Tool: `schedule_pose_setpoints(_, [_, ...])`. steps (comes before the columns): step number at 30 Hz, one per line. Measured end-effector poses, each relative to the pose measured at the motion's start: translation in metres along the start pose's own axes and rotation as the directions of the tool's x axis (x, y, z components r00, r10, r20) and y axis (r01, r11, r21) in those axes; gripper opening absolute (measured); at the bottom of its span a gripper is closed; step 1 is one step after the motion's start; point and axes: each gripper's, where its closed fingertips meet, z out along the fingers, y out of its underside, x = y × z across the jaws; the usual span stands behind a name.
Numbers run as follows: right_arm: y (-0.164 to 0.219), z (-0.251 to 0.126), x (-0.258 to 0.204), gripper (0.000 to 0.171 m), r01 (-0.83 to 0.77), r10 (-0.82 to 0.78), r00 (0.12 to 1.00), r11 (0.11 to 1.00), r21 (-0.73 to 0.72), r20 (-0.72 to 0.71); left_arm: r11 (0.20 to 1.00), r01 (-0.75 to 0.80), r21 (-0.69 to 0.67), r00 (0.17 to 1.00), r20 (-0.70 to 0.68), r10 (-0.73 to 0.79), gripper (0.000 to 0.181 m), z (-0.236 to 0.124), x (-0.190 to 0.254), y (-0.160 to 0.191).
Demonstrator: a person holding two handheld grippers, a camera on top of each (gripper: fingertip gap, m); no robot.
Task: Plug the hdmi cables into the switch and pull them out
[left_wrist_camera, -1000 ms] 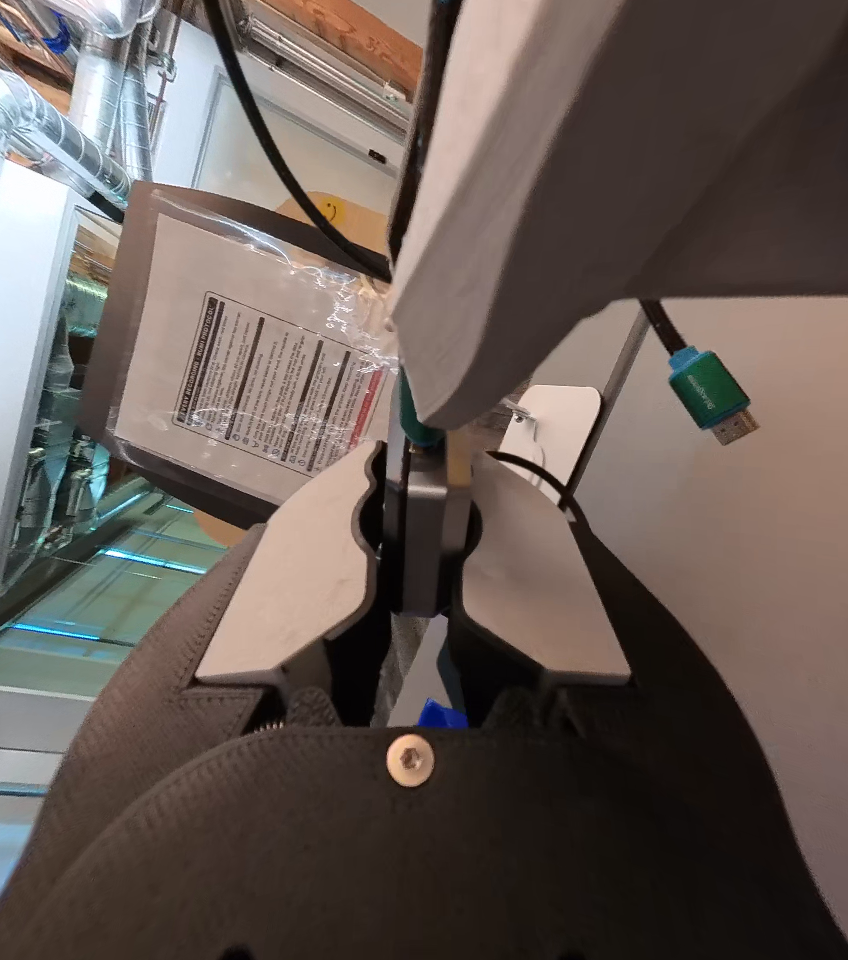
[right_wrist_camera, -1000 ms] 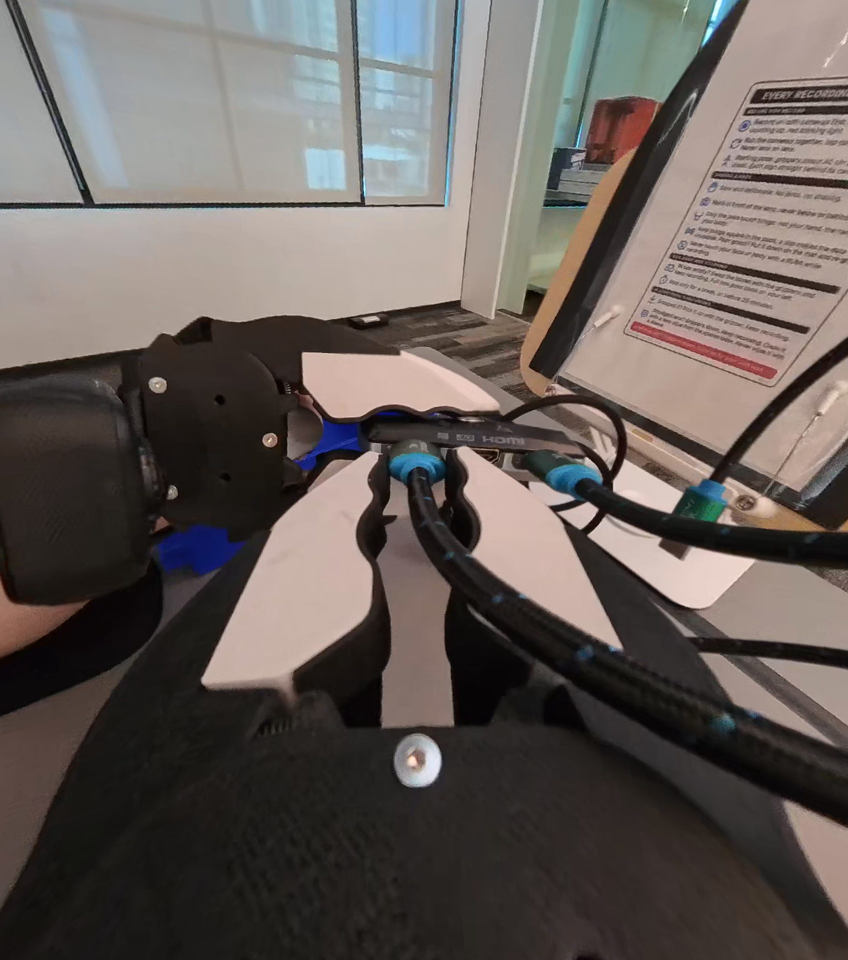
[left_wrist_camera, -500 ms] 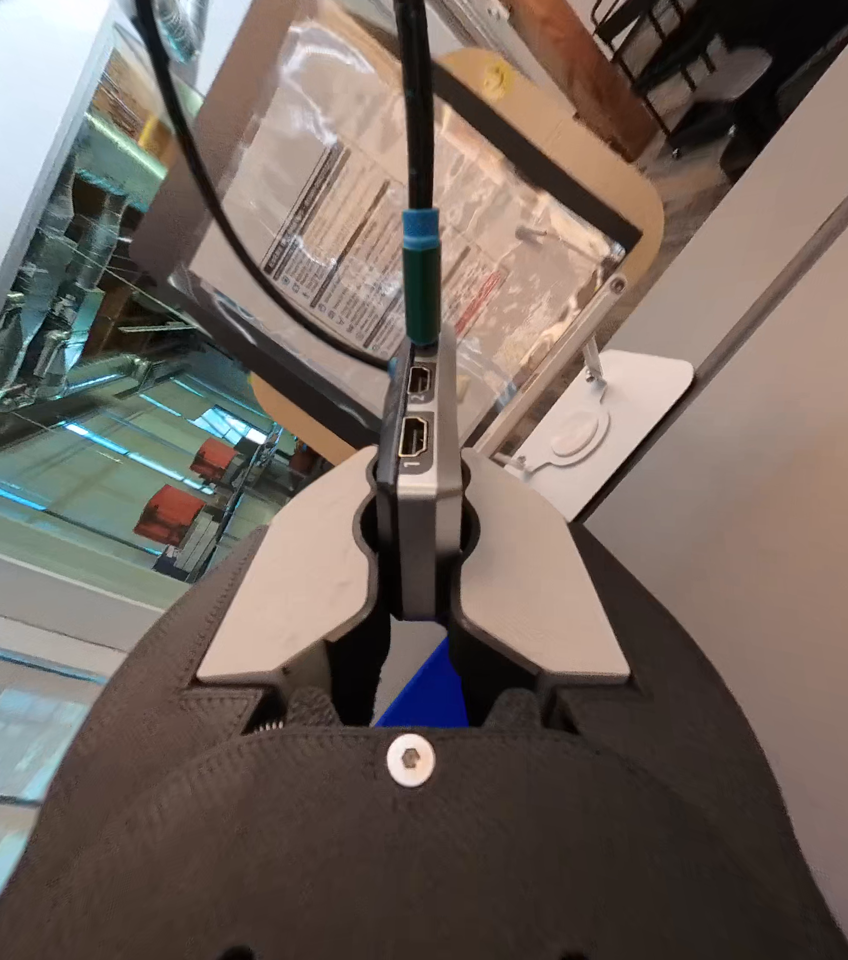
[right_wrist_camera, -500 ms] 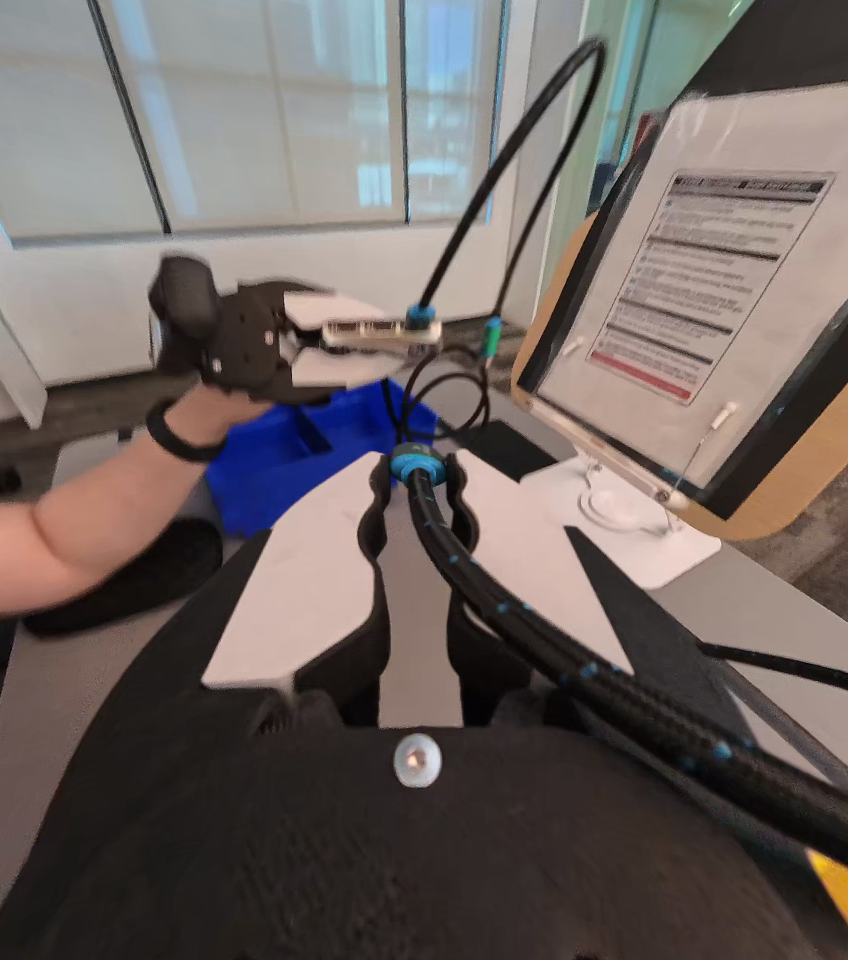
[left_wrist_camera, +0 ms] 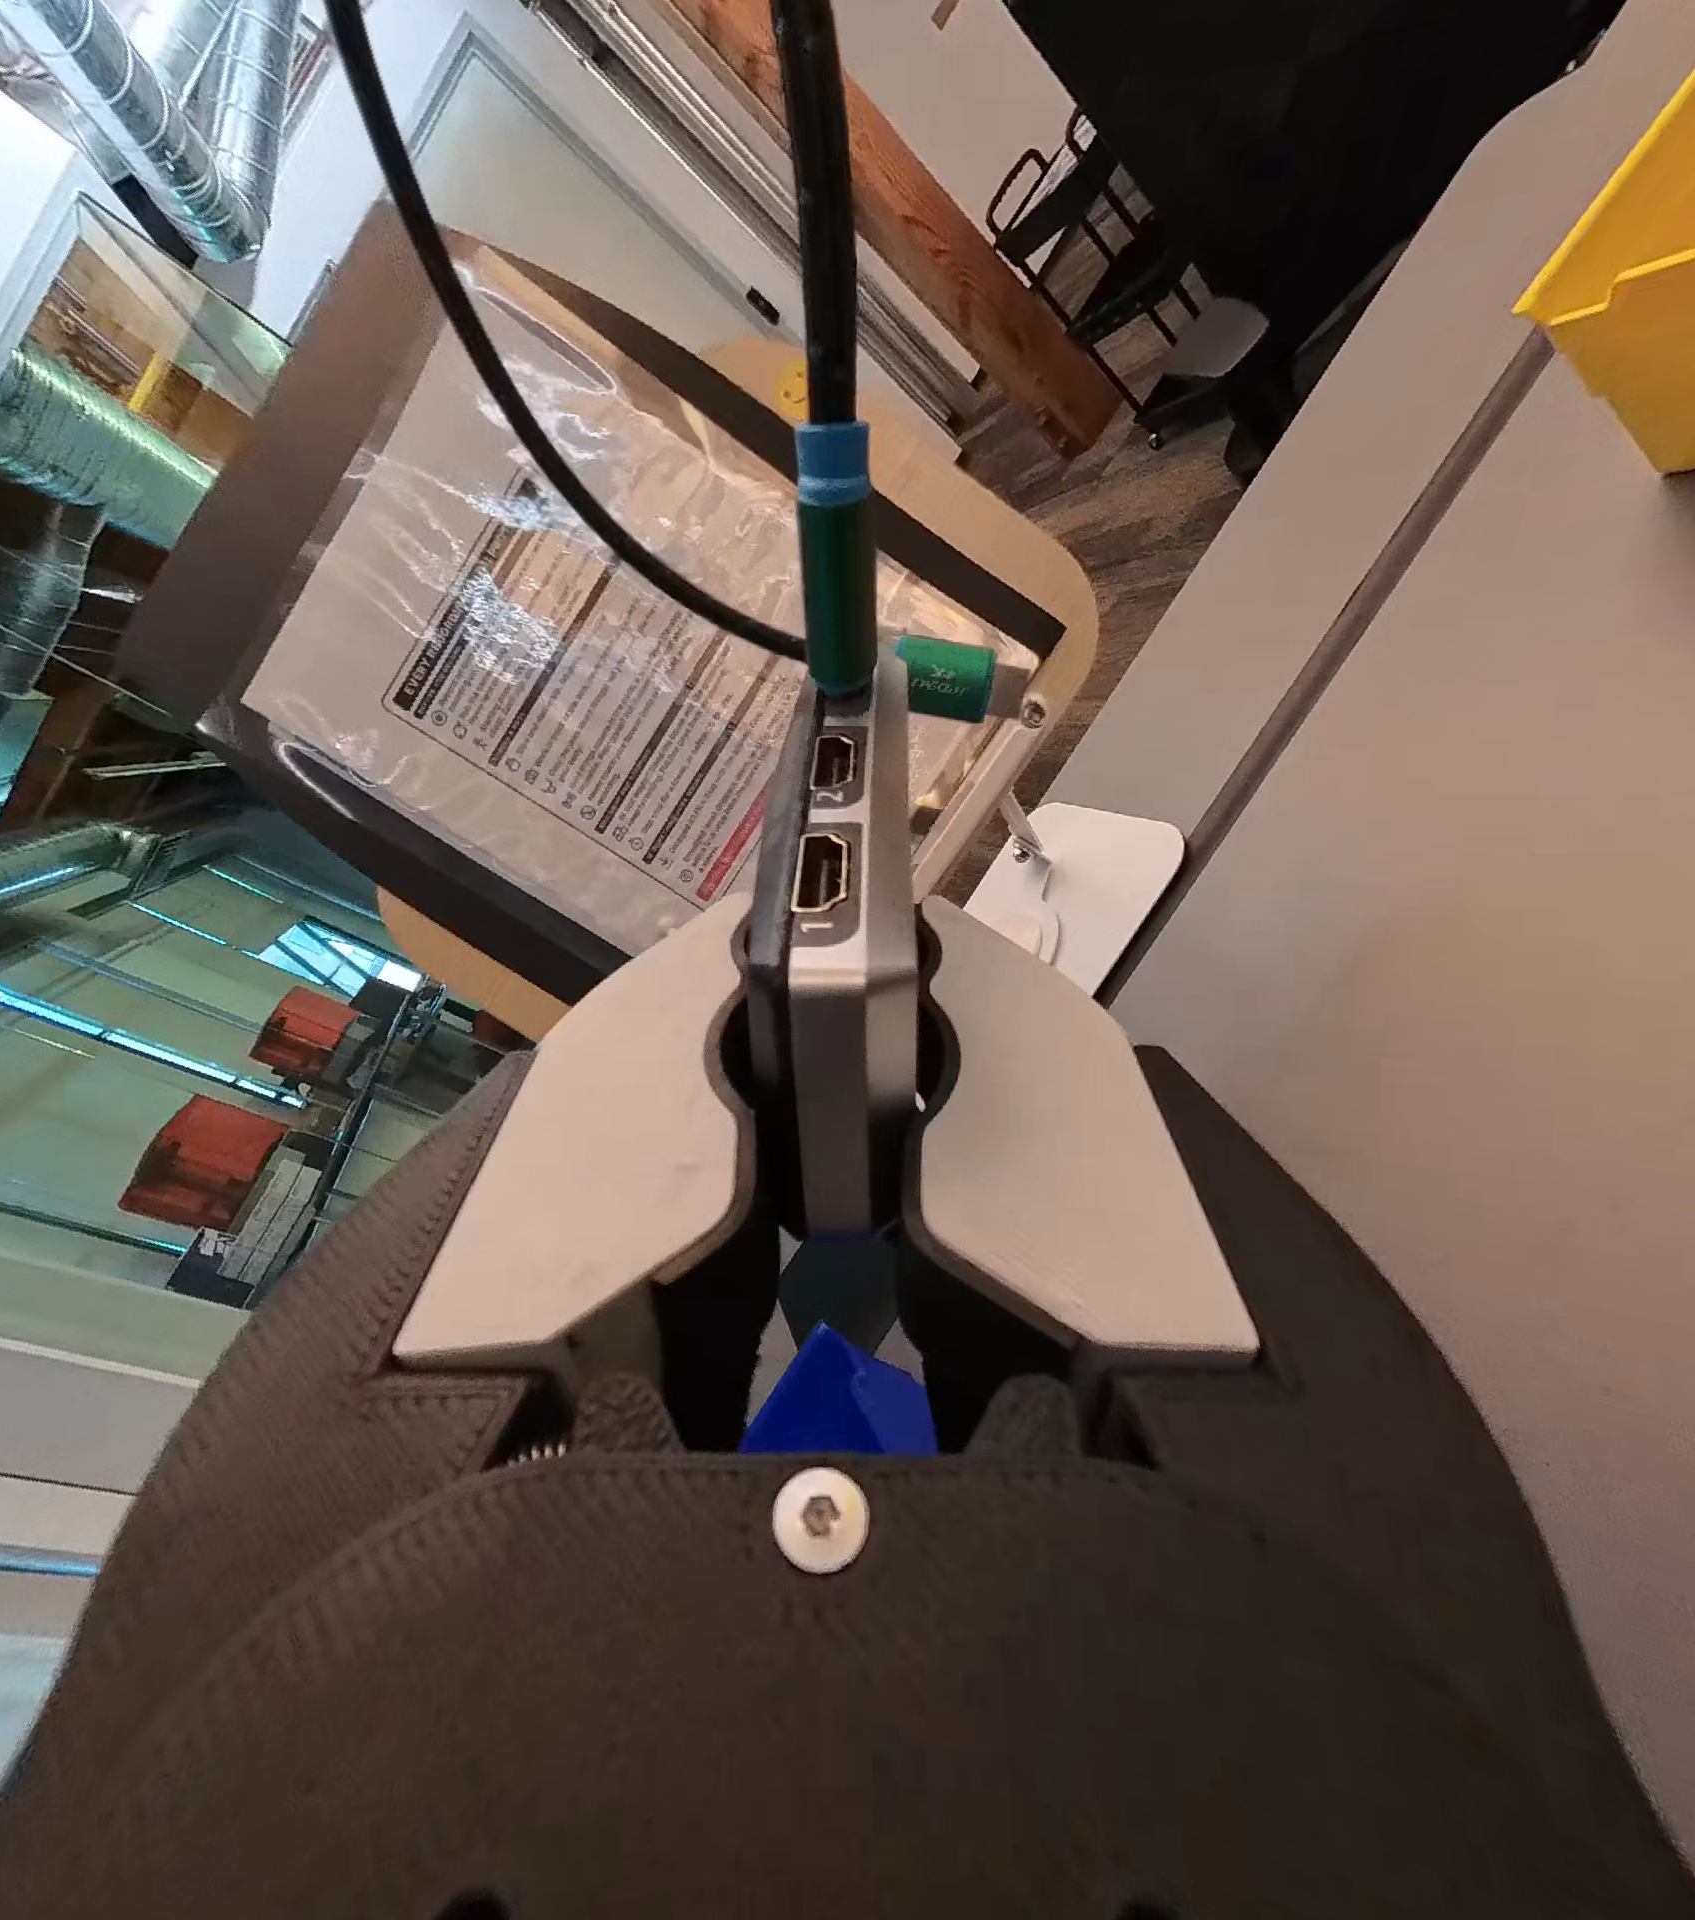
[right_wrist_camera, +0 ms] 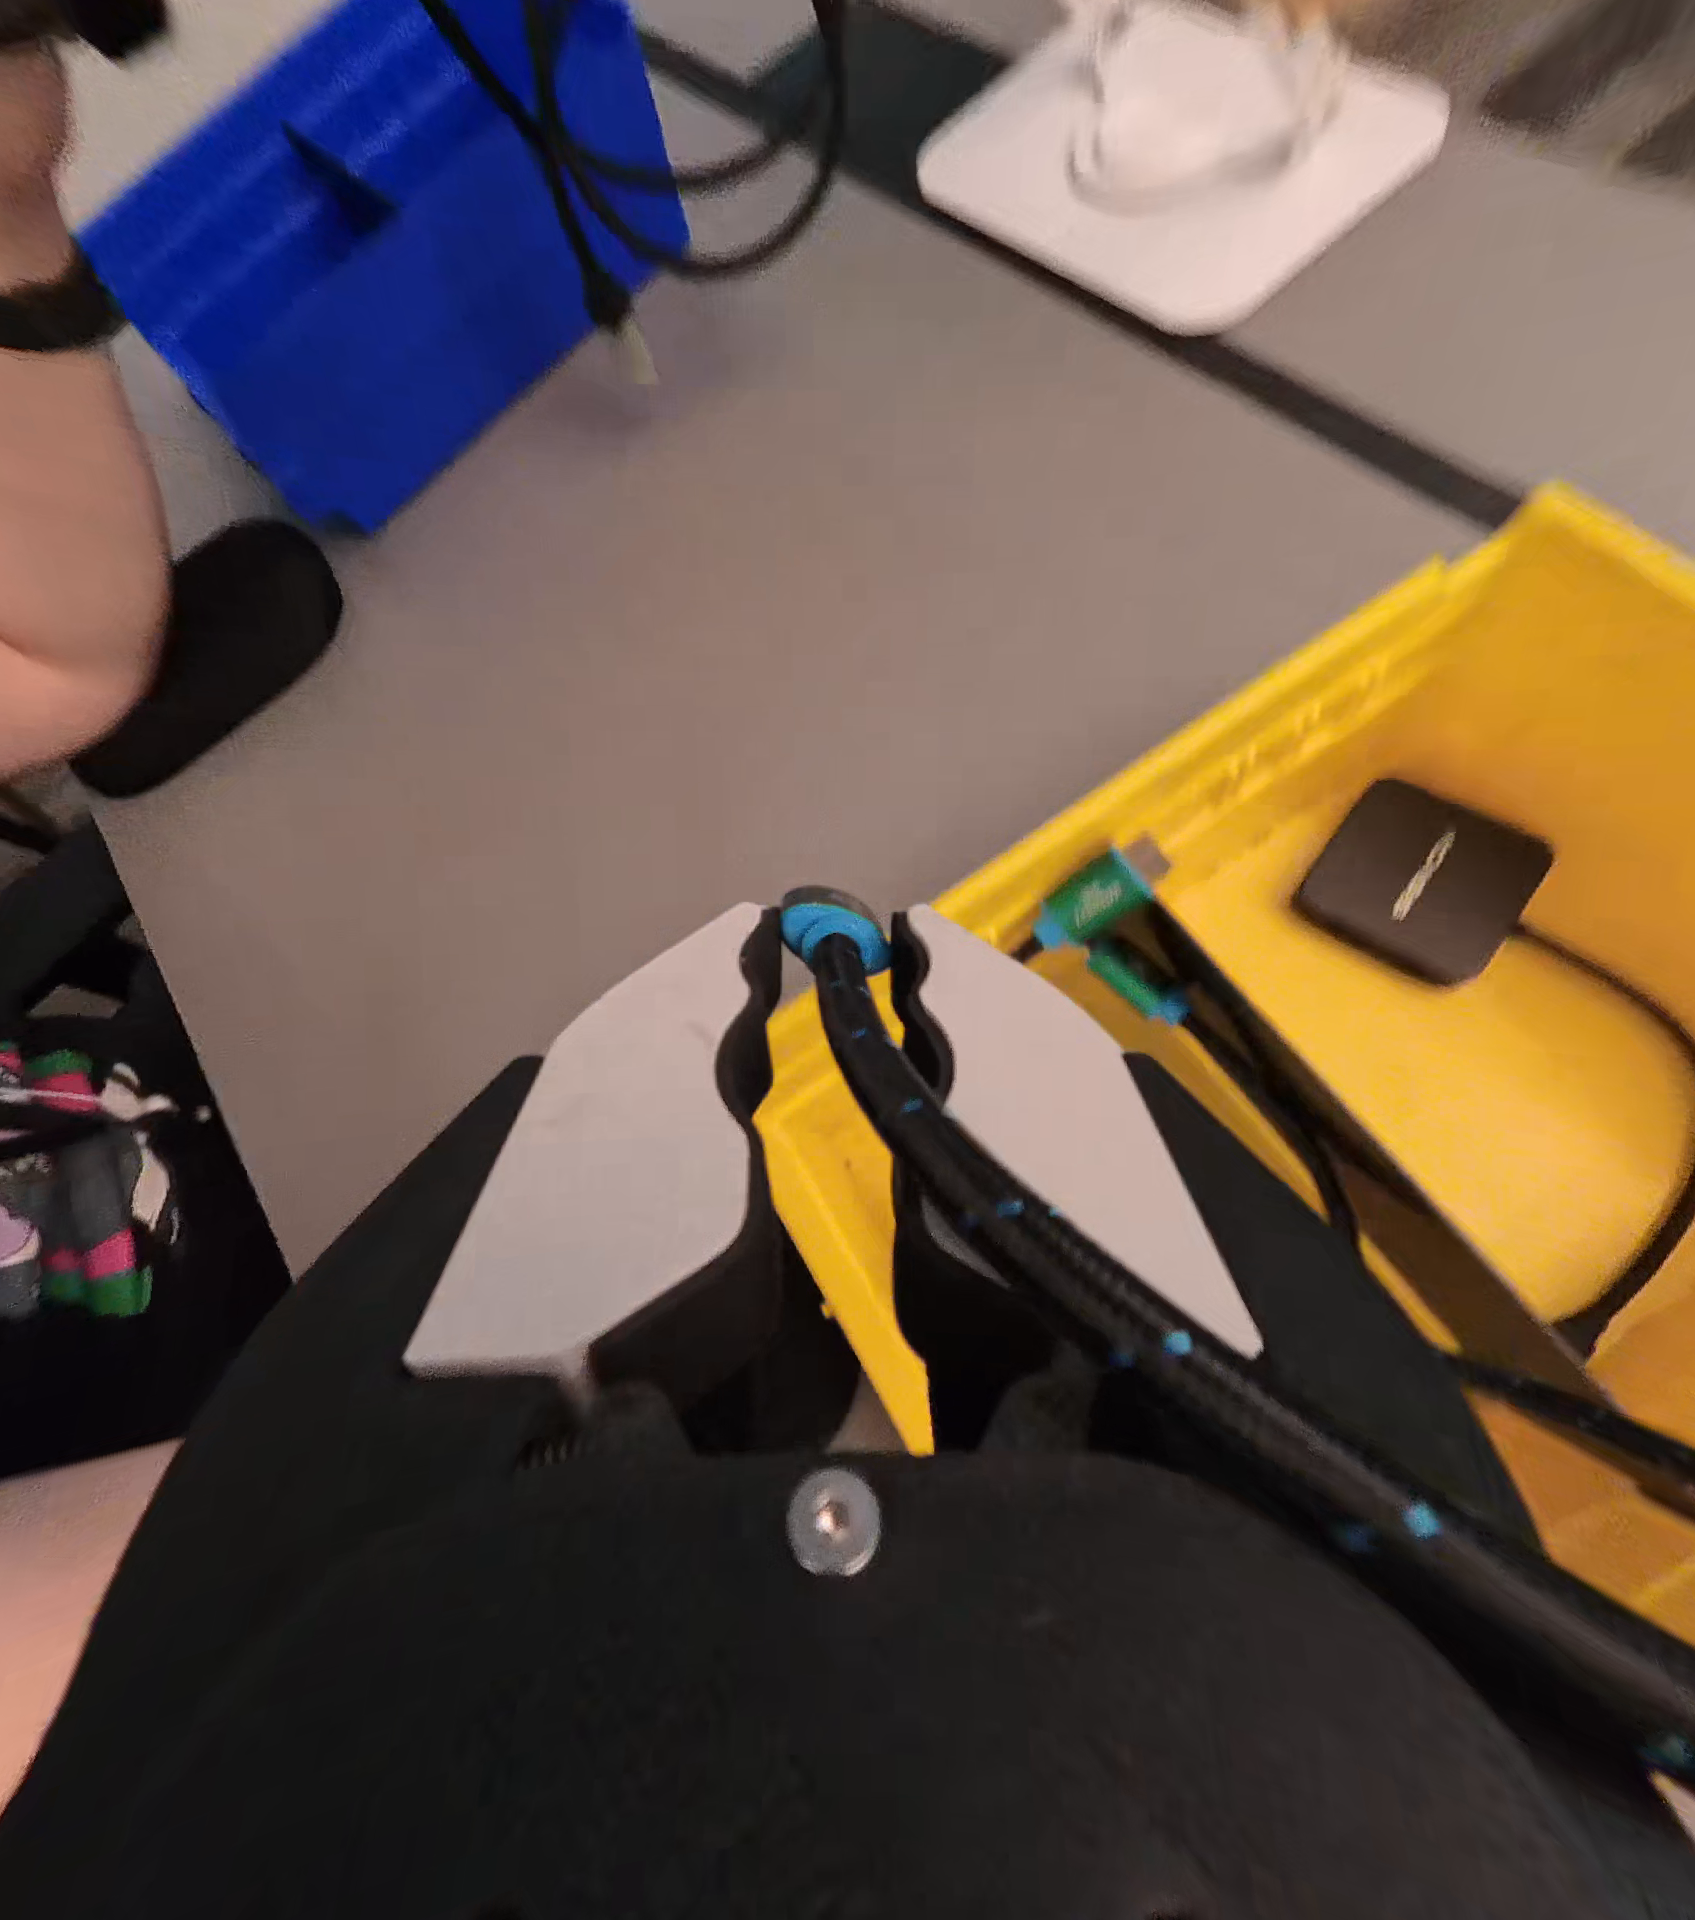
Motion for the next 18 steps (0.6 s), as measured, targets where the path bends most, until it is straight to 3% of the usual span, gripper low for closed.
schedule_pose_setpoints(6, [0.064,0.024,0.039,0.021,-0.255,0.265,0.964,0.939,-0.23,0.011,1.0,-0.013,-0.007,1.0,-0.029,0.013,0.022,0.004,0.011,-0.002])
schedule_pose_setpoints(9, [0.092,0.019,0.042,0.036,-0.409,0.423,0.906,0.848,-0.337,-0.036,1.0,-0.017,-0.009,0.999,-0.04,0.017,0.022,0.005,0.015,-0.003])
schedule_pose_setpoints(11, [0.09,0.009,0.037,0.041,-0.476,0.497,0.868,0.821,-0.314,-0.015,1.0,-0.026,-0.012,0.999,-0.042,0.025,0.023,0.006,0.017,-0.003])
schedule_pose_setpoints(14, [0.085,-0.016,0.049,0.04,-0.503,0.476,0.864,0.836,-0.22,-0.166,0.999,-0.037,-0.014,0.999,-0.04,0.036,0.022,0.006,0.018,-0.004])
schedule_pose_setpoints(16, [0.071,-0.035,0.064,0.04,-0.437,0.385,0.873,0.89,-0.13,-0.299,0.999,-0.039,-0.012,0.998,-0.041,0.039,0.022,0.006,0.019,-0.005])
schedule_pose_setpoints(18, [0.034,-0.043,0.06,0.038,-0.289,0.273,0.916,0.957,-0.01,-0.295,0.999,-0.041,0.002,0.998,-0.04,0.041,0.022,0.006,0.02,-0.008])
